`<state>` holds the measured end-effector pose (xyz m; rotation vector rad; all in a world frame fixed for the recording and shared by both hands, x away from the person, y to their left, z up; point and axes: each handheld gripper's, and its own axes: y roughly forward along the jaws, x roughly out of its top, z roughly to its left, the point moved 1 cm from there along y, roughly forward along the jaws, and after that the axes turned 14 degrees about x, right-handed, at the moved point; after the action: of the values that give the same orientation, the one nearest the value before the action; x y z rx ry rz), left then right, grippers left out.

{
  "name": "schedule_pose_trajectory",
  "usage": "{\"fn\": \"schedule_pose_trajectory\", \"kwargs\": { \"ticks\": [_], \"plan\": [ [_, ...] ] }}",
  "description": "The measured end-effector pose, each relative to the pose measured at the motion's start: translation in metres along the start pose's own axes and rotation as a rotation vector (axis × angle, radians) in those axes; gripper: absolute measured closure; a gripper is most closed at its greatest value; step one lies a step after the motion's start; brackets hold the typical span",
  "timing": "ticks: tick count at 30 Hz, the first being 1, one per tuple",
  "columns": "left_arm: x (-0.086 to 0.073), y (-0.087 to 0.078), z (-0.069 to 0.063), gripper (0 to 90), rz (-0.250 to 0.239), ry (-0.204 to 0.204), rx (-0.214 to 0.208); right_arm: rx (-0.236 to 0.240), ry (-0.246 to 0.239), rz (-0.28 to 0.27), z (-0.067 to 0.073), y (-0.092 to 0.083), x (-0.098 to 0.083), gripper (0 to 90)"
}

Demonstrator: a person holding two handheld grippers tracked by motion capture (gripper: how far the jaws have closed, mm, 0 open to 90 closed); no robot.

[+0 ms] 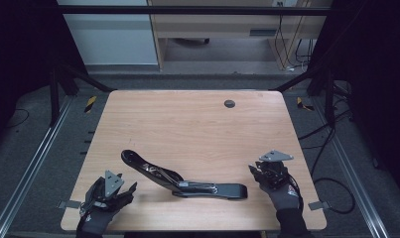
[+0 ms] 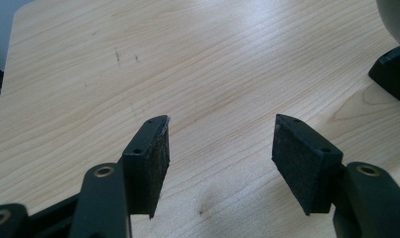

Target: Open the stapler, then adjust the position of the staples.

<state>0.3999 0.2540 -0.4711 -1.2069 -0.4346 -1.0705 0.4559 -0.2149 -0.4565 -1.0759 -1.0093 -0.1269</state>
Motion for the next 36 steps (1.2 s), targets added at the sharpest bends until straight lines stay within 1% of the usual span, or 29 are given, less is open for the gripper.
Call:
{"fn": "schedule_pose_trajectory", "kwargs": {
  "ticks": [2,3,5,8,9,12,13,16,17,18,19,22,23,25,27,28,30,31,34,36],
  "plan": [
    [0.000,0.000,0.000,39.1,0.000,0.001,0.000,-0.002,0.017,0.006,-0.002,0.000,0.002,68.5],
    [0.000,0.000,0.000,39.1,0.000,0.001,-0.001,-0.009,0.009,0.012,-0.004,0.002,0.003,68.6],
    [-0.001,0.001,0.001,39.1,0.005,-0.004,-0.005,-0.007,0.017,0.021,-0.006,0.003,0.003,68.4],
    [-0.001,0.001,0.001,39.1,0.006,-0.002,-0.004,-0.011,0.013,0.030,-0.008,0.005,0.004,68.3],
    [-0.001,0.002,0.002,39.1,0.006,-0.003,-0.003,-0.013,0.015,0.043,-0.009,0.007,0.005,68.4],
    [-0.001,0.001,0.003,39.1,0.003,-0.004,0.001,-0.016,0.015,0.056,-0.011,0.009,0.008,68.1],
    [-0.001,0.001,0.003,39.1,0.005,-0.007,0.002,-0.023,0.010,0.059,-0.011,0.011,0.009,67.8],
    [-0.001,0.002,0.004,39.2,0.003,-0.008,0.004,-0.033,0.015,0.066,-0.013,0.015,0.013,67.4],
    [-0.001,0.002,0.003,39.2,0.005,-0.003,0.005,-0.038,0.017,0.084,-0.014,0.019,0.013,67.5],
    [-0.001,0.002,0.003,39.2,0.005,-0.003,0.005,-0.038,0.017,0.084,-0.014,0.019,0.013,67.5],
    [-0.001,0.001,0.003,39.2,0.005,-0.002,0.004,-0.039,0.023,0.099,-0.016,0.023,0.014,67.6],
    [-0.001,0.002,0.003,39.2,0.007,0.000,0.004,-0.037,0.027,0.107,-0.018,0.026,0.013,67.5],
    [-0.001,0.002,0.003,39.2,0.007,0.000,0.003,-0.034,0.040,0.118,-0.019,0.029,0.012,67.3],
    [-0.001,0.003,0.003,39.2,0.009,-0.001,0.004,-0.035,0.047,0.126,-0.020,0.030,0.012,67.3],
    [-0.001,0.003,0.003,39.2,0.008,0.000,0.003,-0.038,0.040,0.125,-0.021,0.031,0.012,67.7],
    [-0.001,0.003,0.003,39.2,0.006,-0.001,0.003,-0.030,0.053,0.131,-0.020,0.032,0.012,68.6],
    [-0.001,0.003,0.003,39.2,0.008,-0.001,0.001,-0.028,0.054,0.127,-0.021,0.034,0.012,69.1],
    [-0.001,0.003,0.003,39.2,0.009,0.000,0.002,-0.024,0.066,0.135,-0.021,0.036,0.012,69.6],
    [-0.001,0.002,0.003,39.2,0.008,0.004,0.003,-0.030,0.058,0.142,-0.022,0.039,0.012,70.2],
    [0.000,0.002,0.002,39.2,0.009,0.010,0.004,-0.030,0.072,0.147,-0.023,0.040,0.012,70.9]
  ]
}}
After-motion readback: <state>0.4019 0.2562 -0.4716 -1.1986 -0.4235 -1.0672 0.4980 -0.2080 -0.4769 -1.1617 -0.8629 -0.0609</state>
